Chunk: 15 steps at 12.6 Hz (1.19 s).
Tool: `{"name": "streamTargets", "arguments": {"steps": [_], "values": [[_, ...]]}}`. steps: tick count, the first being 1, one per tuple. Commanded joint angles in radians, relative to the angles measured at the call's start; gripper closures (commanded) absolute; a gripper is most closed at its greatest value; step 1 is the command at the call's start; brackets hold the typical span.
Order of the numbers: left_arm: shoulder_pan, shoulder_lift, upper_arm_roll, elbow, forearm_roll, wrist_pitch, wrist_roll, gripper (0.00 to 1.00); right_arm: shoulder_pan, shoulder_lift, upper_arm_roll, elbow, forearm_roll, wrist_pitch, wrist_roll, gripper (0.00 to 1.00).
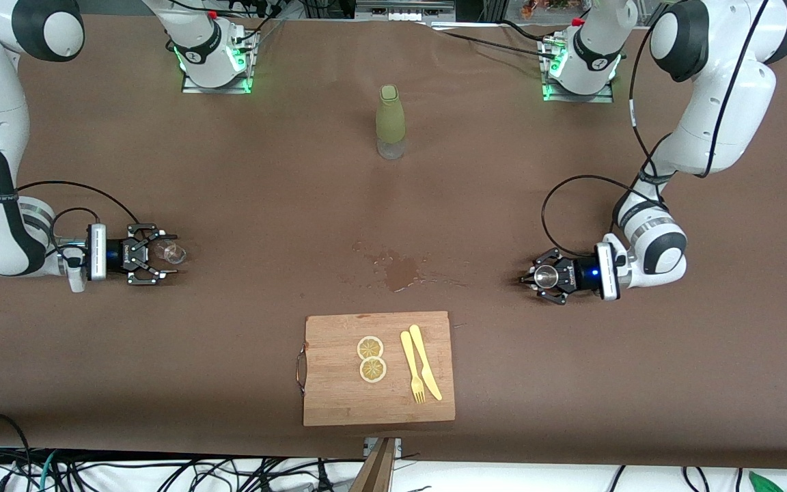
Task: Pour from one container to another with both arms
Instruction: 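Carry the jigger and glass cup toward each other at table center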
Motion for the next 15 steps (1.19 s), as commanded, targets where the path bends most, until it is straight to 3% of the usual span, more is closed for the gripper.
{"name": "streamTargets", "arguments": {"steps": [1, 4, 6, 10, 12, 15], "values": [[-0.037, -0.029, -0.045, 0.039, -0.011, 0.075, -0.046, 1.0, 0.0, 0.015, 0.001, 0.03, 0.014, 0.001, 0.003, 0.32], [-0.08, -0.026, -0.142, 0.06, -0.01, 0.216, -0.043, 1.0, 0.011, 0.013, 0.001, 0.044, 0.014, 0.001, 0.011, 0.6], [-0.113, -0.022, -0.19, 0.075, 0.0, 0.305, -0.027, 1.0, 0.018, 0.01, 0.001, 0.048, 0.012, 0.001, 0.049, 0.71], [-0.15, -0.017, -0.249, 0.077, 0.06, 0.357, 0.019, 1.0, 0.085, 0.004, 0.002, 0.143, -0.006, -0.038, 0.184, 0.77], [-0.164, -0.005, -0.317, 0.07, 0.054, 0.463, 0.097, 1.0, 0.135, 0.002, 0.001, 0.2, -0.029, -0.052, 0.264, 0.77], [-0.17, 0.006, -0.36, 0.069, 0.026, 0.596, 0.108, 1.0, 0.211, -0.007, 0.001, 0.257, -0.031, -0.051, 0.382, 0.77]]}}
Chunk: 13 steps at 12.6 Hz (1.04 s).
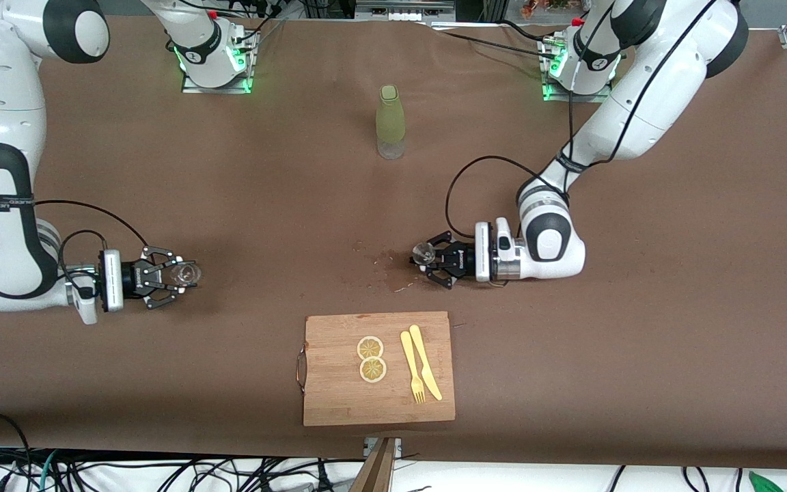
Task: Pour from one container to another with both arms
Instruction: 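Carry the jigger and glass cup toward each other at table center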
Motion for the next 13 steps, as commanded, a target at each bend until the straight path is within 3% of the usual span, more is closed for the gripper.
{"name": "streamTargets", "arguments": {"steps": [1, 4, 9, 13], "values": [[-0.002, 0.01, -0.041, 0.005, -0.036, 0.099, 0.039, 1.0, 0.051, -0.006, -0.004, 0.06, -0.021, -0.022, 0.112, 0.77], [-0.016, 0.032, -0.095, 0.008, -0.108, 0.173, 0.045, 1.0, 0.114, -0.006, -0.005, 0.125, -0.024, -0.022, 0.235, 0.78], [-0.016, 0.044, -0.098, 0.013, -0.122, 0.184, 0.076, 1.0, 0.234, -0.005, -0.01, 0.228, -0.05, 0.016, 0.477, 0.78], [-0.015, 0.043, -0.097, 0.013, -0.117, 0.176, 0.085, 1.0, 0.327, -0.006, -0.025, 0.239, -0.092, 0.083, 0.622, 0.78]]}}
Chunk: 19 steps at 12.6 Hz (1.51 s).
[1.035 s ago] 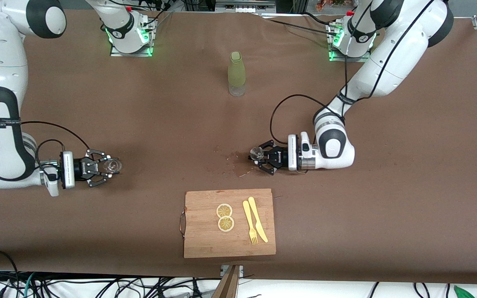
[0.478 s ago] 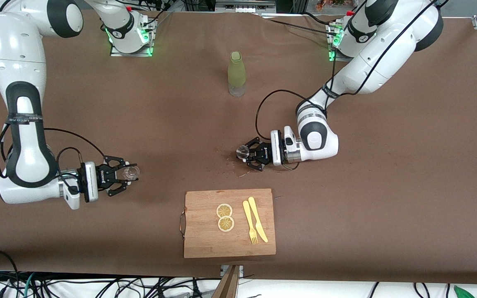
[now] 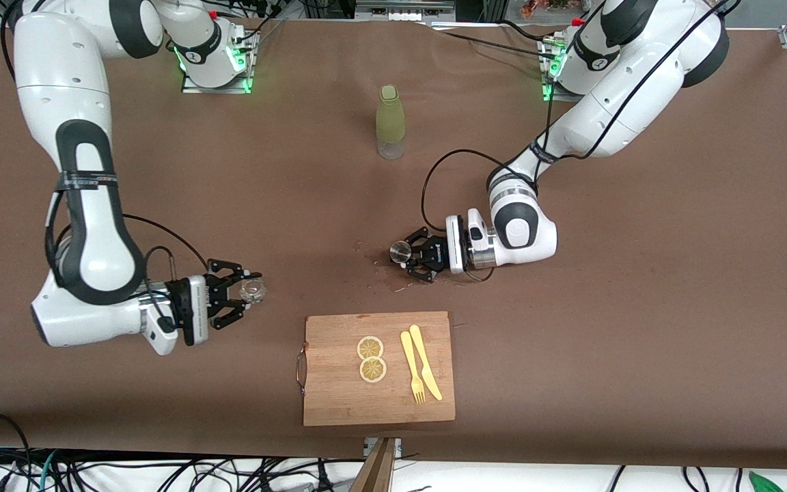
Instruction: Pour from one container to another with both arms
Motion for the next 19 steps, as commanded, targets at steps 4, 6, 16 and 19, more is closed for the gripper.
{"name": "streamTargets", "arguments": {"steps": [4, 6, 16, 19], "values": [[0.002, 0.004, -0.01, 0.008, -0.039, 0.009, 0.038, 1.0, 0.149, -0.035, -0.028, 0.012, -0.137, 0.114, 0.233, 0.78], [0.002, 0.004, -0.01, 0.008, -0.039, 0.009, 0.038, 1.0, 0.212, -0.05, -0.051, 0.012, -0.198, 0.137, 0.324, 0.78], [-0.001, 0.006, -0.01, 0.008, -0.042, 0.011, 0.039, 1.0, 0.392, -0.119, -0.094, 0.001, -0.338, 0.212, 0.539, 0.78], [-0.003, 0.009, -0.011, 0.01, -0.044, 0.011, 0.039, 1.0, 0.424, -0.119, -0.091, -0.011, -0.344, 0.211, 0.542, 0.78]]}}
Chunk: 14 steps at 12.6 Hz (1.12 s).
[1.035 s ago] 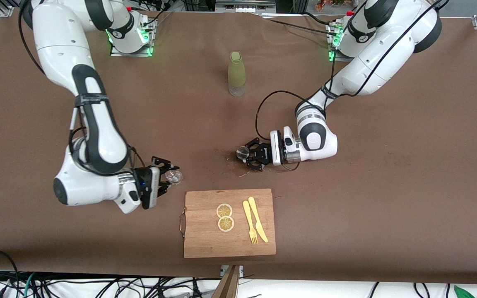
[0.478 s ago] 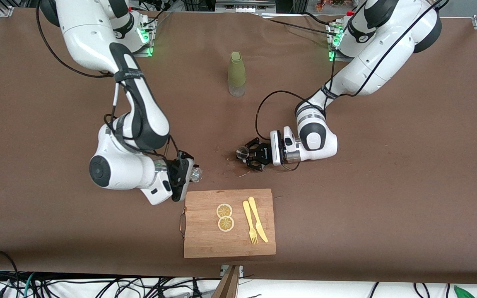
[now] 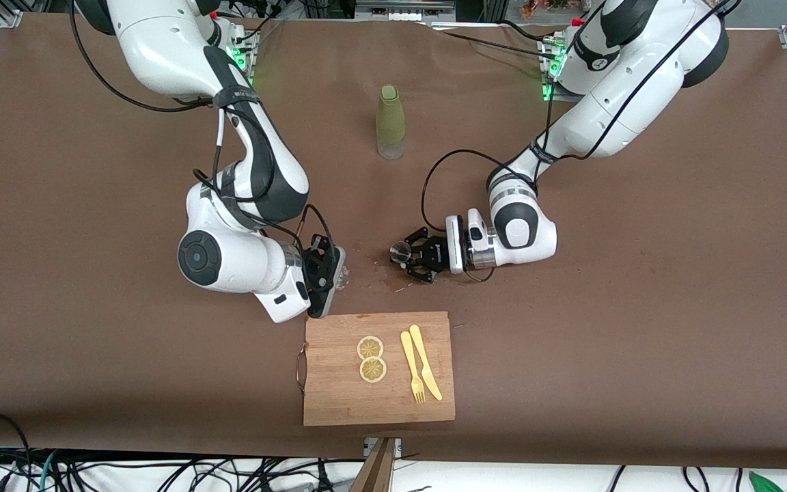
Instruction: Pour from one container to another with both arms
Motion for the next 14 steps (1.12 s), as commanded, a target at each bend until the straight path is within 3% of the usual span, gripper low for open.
{"name": "streamTargets", "arguments": {"steps": [1, 9, 14], "values": [[-0.002, 0.01, -0.011, 0.01, -0.044, 0.011, 0.038, 1.0, 0.036, -0.021, -0.008, -0.035, -0.019, -0.008, 0.03, 0.78], [-0.002, 0.021, -0.009, 0.014, -0.039, 0.011, 0.041, 1.0, 0.147, -0.009, -0.014, -0.035, -0.088, -0.011, 0.165, 0.78], [-0.002, 0.025, -0.011, 0.026, -0.04, 0.011, 0.039, 1.0, 0.239, 0.015, -0.093, -0.028, -0.085, -0.012, 0.182, 0.77]]}}
